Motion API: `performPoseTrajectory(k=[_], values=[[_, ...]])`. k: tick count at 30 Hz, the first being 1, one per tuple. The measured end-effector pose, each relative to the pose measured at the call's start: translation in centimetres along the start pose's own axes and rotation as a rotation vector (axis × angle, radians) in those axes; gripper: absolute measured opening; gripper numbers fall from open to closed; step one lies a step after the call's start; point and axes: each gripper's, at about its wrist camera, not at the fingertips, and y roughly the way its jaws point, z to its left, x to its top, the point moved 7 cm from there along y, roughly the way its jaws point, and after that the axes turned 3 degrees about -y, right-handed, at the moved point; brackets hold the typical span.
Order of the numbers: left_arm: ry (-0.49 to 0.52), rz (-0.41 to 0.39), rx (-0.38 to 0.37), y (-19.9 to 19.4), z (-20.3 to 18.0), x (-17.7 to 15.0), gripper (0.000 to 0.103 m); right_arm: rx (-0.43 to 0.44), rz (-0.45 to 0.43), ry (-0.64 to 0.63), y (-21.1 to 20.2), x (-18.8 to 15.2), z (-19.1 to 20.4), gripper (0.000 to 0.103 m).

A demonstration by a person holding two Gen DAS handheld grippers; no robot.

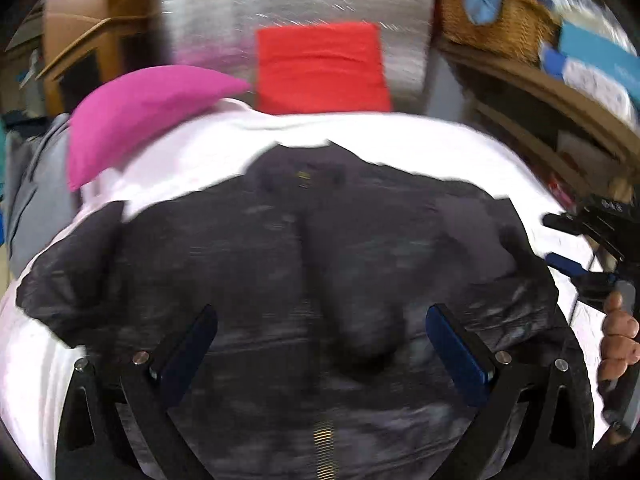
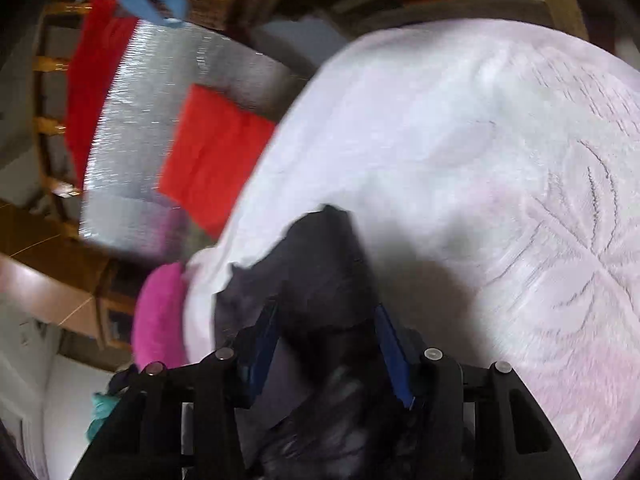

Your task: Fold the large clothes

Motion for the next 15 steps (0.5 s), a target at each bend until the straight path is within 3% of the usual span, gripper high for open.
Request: performPoseTrajectory(k=[6, 7, 8, 9, 10, 12, 15], values=[[0.09, 0.071, 0.125, 4.8, -3.4, 0.2, 0.101, 0.001, 0.121, 0.048, 2.6, -0.8, -0.8, 0.053], [0.087, 0.083, 0.117, 5.4, -3.5, 0.3, 0.095, 0.002, 0.152, 0.05, 3.1, -1.4, -0.8, 0.049], [0.077, 0.093, 0.084, 5.5, -3.6, 0.1, 0.069, -0.004, 0.17, 0.048, 3.0, -1.4, -1.5, 0.037], [0.067, 0.11, 0.052, 5.7, -3.7, 0.1, 0.05, -0.021, 0.175, 0.04, 3.1, -1.7, -1.1, 0.036], [0.068, 0.113, 0.058, 5.7, -3.6, 0.1, 0.047, -0.039, 0.166, 0.023, 3.0, -1.7, -1.0, 0.034], [0.06, 0.094, 0.057, 5.1, -2.8, 0.7, 0.022, -0.05, 0.159, 0.007, 2.9, -1.8, -1.0, 0.03], [-0.052, 0.103, 0.006, 4.3, 0.0, 1.4, 0.017, -0.054, 0.16, 0.014, 2.9, -1.7, -1.1, 0.027]])
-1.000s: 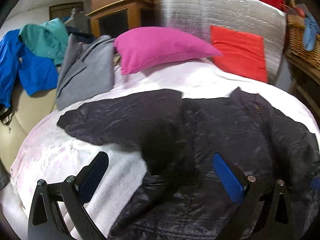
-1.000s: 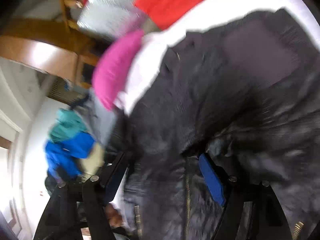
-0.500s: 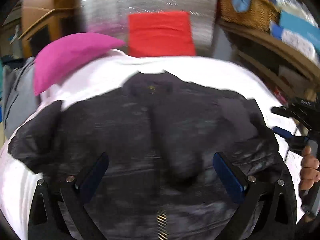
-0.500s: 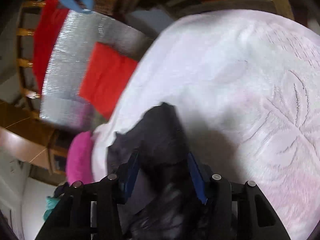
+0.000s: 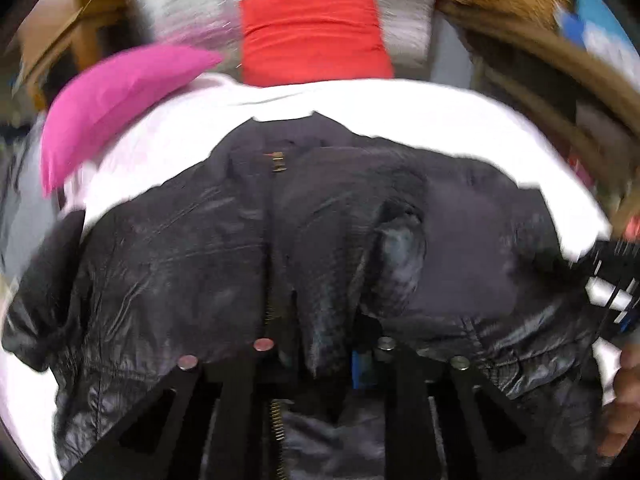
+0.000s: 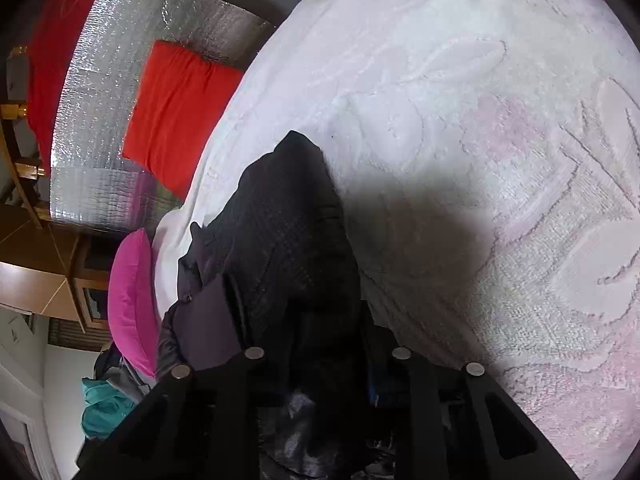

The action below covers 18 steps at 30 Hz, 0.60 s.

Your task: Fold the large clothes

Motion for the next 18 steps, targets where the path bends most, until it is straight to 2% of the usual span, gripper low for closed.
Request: performPoseTrajectory(k=[4, 6, 7, 9, 12, 14, 16, 18], values=[[-0.148, 0.042, -0.092, -1.6, 5.6, -0.2, 0.018, -0.016, 0.004, 0.0, 0.0, -0.4, -0.1, 0.027], [-0.207, 0.069, -0.127, -2.4, 8.2, -1.1, 0.027, -0.032, 0.0, -0.013, 0.1, -0.7, 0.1, 0.027], [-0.243, 0.092, -0.128, -2.8, 9.9, -1.8, 0.033, -0.049, -0.012, -0.029, 0.0, -0.8, 0.2, 0.027], [-0.31, 0.112, -0.09, -3.6, 13.3, -3.2, 0.066, -0.06, -0.018, -0.035, -0.3, -0.9, 0.1, 0.027], [-0.397, 0.084, -0.012, -5.5, 18.6, -5.4, 0.068, -0.07, -0.028, -0.018, -0.2, -0.9, 0.0, 0.027], [-0.439, 0.081, 0.028, -6.3, 20.7, -6.2, 0.068, -0.078, -0.036, -0.01, -0.4, -1.0, 0.1, 0.027], [-0.449, 0.066, 0.042, -7.0, 20.9, -6.0, 0.068, -0.09, -0.049, -0.016, -0.7, -1.0, 0.2, 0.029], [-0.405, 0.048, 0.048, -7.6, 19.3, -4.8, 0.069, -0.1, -0.058, -0.018, -0.5, -1.1, 0.5, 0.029]])
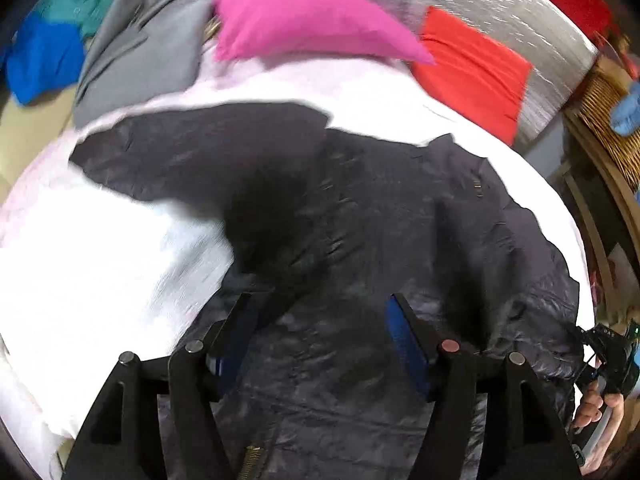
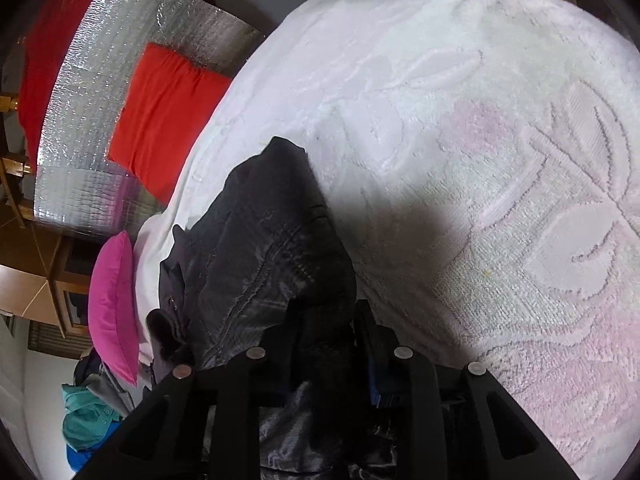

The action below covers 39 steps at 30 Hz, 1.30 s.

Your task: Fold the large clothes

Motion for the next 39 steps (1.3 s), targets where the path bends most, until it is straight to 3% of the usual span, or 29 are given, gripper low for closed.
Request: performPoseTrajectory(k=[4, 7, 13, 16, 19, 21, 24, 28, 30, 34, 35, 36, 37, 38, 39], values=[[0.225, -0.034, -0.016, -0.2, -9.4, 0.4, 0.079, 0.009, 0.027, 0.034, 0.7, 0.0, -0.4, 0.029], [0.305, -0.053, 0.009, 0.9, -15.2, 0.4, 0.081, 0.025, 0.046, 0.057, 1.1, 0.2, -0.8, 0.03], [0.397, 0.009, 0.181, 6.9, -22.1, -0.6, 0.084, 0.014, 0.062, 0.047, 1.6, 0.3, -0.6, 0.03], [0.397, 0.016, 0.249, 9.6, -21.5, -1.1, 0.085, 0.018, 0.067, 0.049, 1.6, 0.5, -0.6, 0.03], [0.329, -0.029, 0.198, 9.4, -20.5, -0.4, 0.08, 0.018, 0.068, 0.045, 1.7, 0.6, -0.5, 0.03], [0.303, -0.049, 0.162, 9.0, -19.7, 0.4, 0.044, 0.014, 0.067, 0.038, 1.7, 0.6, -0.4, 0.03], [0.285, -0.053, 0.102, 7.9, -18.3, 1.6, 0.028, 0.012, 0.063, 0.028, 1.5, 0.5, -0.2, 0.03], [0.27, -0.074, 0.038, 5.1, -15.0, 2.7, 0.027, 0.016, 0.058, 0.024, 1.0, 0.5, -0.1, 0.03], [0.263, -0.066, 0.016, 4.0, -12.8, 2.7, 0.021, 0.018, 0.053, 0.032, 0.8, 0.5, -0.1, 0.03], [0.241, -0.055, 0.0, 2.4, -8.0, 2.3, 0.027, 0.005, 0.03, 0.032, 0.3, 0.3, 0.1, 0.03], [0.224, -0.044, 0.009, 2.2, -6.6, 2.2, 0.039, -0.005, 0.024, 0.028, 0.3, 0.2, 0.1, 0.033], [0.207, -0.038, 0.025, 2.2, -5.2, 2.1, 0.059, -0.017, 0.021, 0.022, 0.3, 0.1, 0.3, 0.037], [0.191, -0.036, 0.029, 2.1, -4.0, 1.9, 0.071, -0.018, 0.021, 0.019, 0.3, 0.0, 0.5, 0.049], [0.179, -0.04, 0.021, 2.1, -3.2, 1.8, 0.08, -0.013, 0.021, 0.018, 0.3, 0.0, 0.6, 0.065], [0.164, -0.045, 0.007, 2.0, -2.2, 1.6, 0.08, -0.004, 0.016, 0.017, 0.2, 0.0, 0.8, 0.069]])
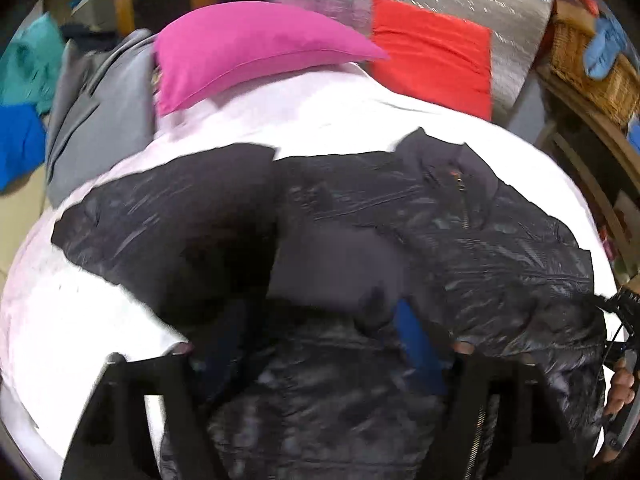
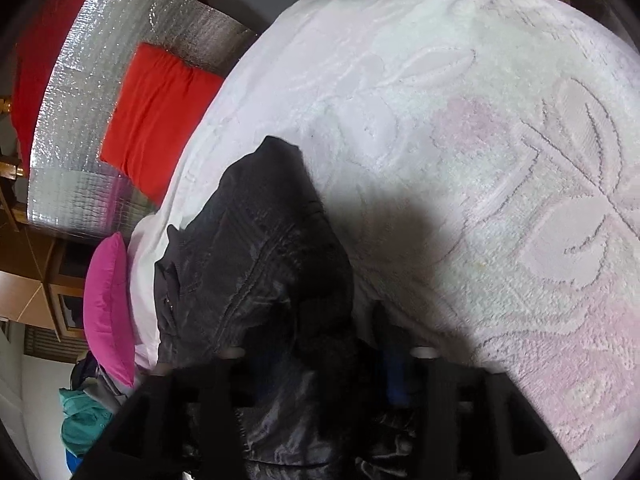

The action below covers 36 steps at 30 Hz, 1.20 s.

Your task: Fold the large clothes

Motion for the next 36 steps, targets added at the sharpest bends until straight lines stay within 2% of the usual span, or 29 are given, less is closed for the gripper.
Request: performPoseTrajectory(k=[4, 6, 8, 11, 13, 14, 15, 17, 19, 22, 24, 26, 27, 29, 31, 32, 33, 34, 36], values=[[-0.091, 0.042, -0.09, 1.0, 2.2, -1.6, 0.08, -0.016, -0.025, -0.042, -0.2, 0.0, 0.3, 0.07], [-0.157, 0.067, -0.135, 1.9, 2.7, -2.4, 0.08, -0.021, -0.01, -0.059, 0.5, -0.3, 0.5, 0.067], [-0.214, 0.082, -0.191, 2.7, 2.7, -3.0, 0.08, -0.054, 0.001, -0.089, 1.3, -0.5, 0.6, 0.047], [-0.252, 0.085, -0.283, 4.0, 1.3, -3.2, 0.079, -0.08, -0.03, -0.152, 1.2, -0.5, 1.4, 0.033], [-0.24, 0.068, -0.304, 4.6, 0.4, -2.9, 0.061, -0.097, -0.081, -0.197, 0.3, -0.3, 2.2, 0.027], [-0.239, 0.069, -0.315, 4.8, 0.1, -2.8, 0.045, -0.091, -0.105, -0.217, -0.1, -0.2, 2.7, 0.026], [-0.253, 0.071, -0.327, 5.3, 0.0, -2.7, 0.038, -0.086, -0.123, -0.235, -0.3, -0.2, 3.0, 0.026], [-0.284, 0.059, -0.328, 6.0, 0.3, -2.4, 0.032, -0.128, -0.111, -0.264, 0.5, -0.3, 2.9, 0.026], [-0.287, 0.074, -0.285, 6.9, 0.6, -2.5, 0.019, -0.155, -0.067, -0.244, 1.7, -0.5, 2.2, 0.026], [-0.283, 0.099, -0.267, 6.7, 0.8, -2.4, 0.016, -0.146, -0.071, -0.211, 0.8, 0.0, 2.3, 0.031], [-0.25, 0.104, -0.255, 5.9, 0.7, -2.2, 0.017, -0.173, -0.11, -0.193, -0.9, 0.4, 2.0, 0.042], [-0.202, 0.113, -0.229, 5.0, 0.5, -2.2, 0.017, -0.184, -0.198, -0.18, -3.5, 0.8, 1.9, 0.068], [-0.175, 0.109, -0.223, 4.1, 0.6, -2.3, 0.017, -0.184, -0.256, -0.182, -4.9, 0.9, 2.1, 0.071], [-0.126, 0.067, -0.242, 2.2, 0.8, -2.4, 0.023, -0.177, -0.329, -0.214, -6.8, 0.5, 2.8, 0.071], [-0.088, 0.006, -0.255, -0.4, 1.7, -2.2, 0.042, -0.142, -0.346, -0.279, -7.5, -0.8, 4.2, 0.071], [-0.095, -0.024, -0.26, -1.3, 2.3, -2.0, 0.058, -0.12, -0.338, -0.308, -7.3, -1.5, 4.9, 0.071], [-0.122, -0.073, -0.258, -2.7, 3.8, -1.6, 0.069, -0.087, -0.319, -0.341, -7.0, -2.5, 5.8, 0.07], [-0.165, -0.12, -0.244, -3.8, 5.7, -1.2, 0.073, -0.062, -0.3, -0.366, -6.7, -3.3, 6.5, 0.068], [-0.265, -0.178, -0.212, -4.8, 9.3, -0.5, 0.079, -0.026, -0.251, -0.429, -5.6, -5.2, 8.2, 0.054]])
